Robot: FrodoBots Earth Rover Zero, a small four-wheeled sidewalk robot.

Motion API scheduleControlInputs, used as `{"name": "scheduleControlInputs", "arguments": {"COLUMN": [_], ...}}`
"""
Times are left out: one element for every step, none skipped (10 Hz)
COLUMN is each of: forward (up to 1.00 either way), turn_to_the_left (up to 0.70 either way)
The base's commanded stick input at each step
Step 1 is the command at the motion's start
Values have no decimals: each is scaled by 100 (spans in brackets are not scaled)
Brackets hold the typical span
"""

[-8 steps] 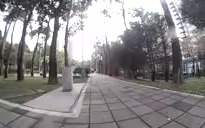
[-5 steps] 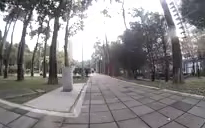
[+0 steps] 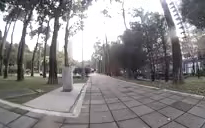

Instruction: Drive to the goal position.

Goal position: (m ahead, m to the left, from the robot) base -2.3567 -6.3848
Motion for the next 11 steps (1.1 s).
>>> {"name": "scheduleControlInputs", "arguments": {"forward": [0,0,0,0,0,0,0,0,0,0,0], "turn_to_the_left": [-45,-45,-45,-45,-64,-70,-70,-70,-70,-70,-70]}}
